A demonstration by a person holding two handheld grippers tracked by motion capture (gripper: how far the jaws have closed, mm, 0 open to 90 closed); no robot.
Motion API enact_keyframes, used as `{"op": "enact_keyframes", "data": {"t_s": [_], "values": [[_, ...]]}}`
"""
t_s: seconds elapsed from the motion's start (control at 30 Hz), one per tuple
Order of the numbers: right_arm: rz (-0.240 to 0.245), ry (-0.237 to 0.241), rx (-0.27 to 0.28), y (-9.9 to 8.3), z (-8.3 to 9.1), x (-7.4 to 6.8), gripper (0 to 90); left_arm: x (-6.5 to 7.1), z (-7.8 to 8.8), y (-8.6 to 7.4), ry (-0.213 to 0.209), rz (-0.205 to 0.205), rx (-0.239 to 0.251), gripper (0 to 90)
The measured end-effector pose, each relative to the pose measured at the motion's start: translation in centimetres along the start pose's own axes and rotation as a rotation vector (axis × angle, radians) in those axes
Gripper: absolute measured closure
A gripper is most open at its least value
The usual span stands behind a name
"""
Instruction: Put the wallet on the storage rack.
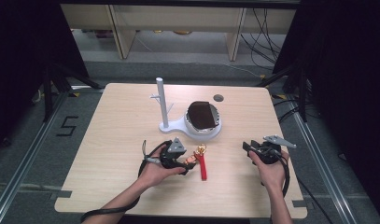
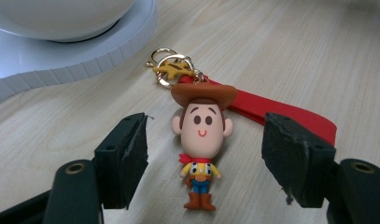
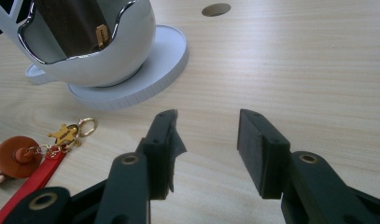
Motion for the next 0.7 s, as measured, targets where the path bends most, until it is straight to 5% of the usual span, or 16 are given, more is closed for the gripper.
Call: {"op": "enact_keyframes", "data": {"t_s": [0.33,0.37,0.53,0.6,0.7], "values": [[-0.003,0.013,-0.013,-0.03,0.02,-0.07,57.7,0.03,-0.54,0.39,-0.008,-0.033,-0.074,37.0],[-0.043,0.006,-0.022,-0.1,0.11,-0.4,57.7,0.05,-0.59,0.45,-0.01,-0.036,-0.084,37.0],[0.001,0.01,-0.013,-0.16,-0.11,0.0,57.5,-0.13,-0.84,0.62,-0.023,-0.039,-0.149,42.5],[-0.007,0.013,-0.018,-0.18,0.0,0.05,57.4,-0.34,-0.75,0.69,-0.027,-0.061,-0.188,44.0],[-0.01,0.007,-0.018,-0.19,-0.02,0.07,57.2,-0.41,-0.73,0.84,-0.023,-0.039,-0.217,45.3]]}}
Point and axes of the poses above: each handheld gripper's, and its own axes: z roughly backward along the jaws, y roughly out of its top, x roughly to its right, the point moved 4 cm from there along -z, roughly forward along the jaws, and after that the axes turned 3 degrees about x, right-handed, at the moved point
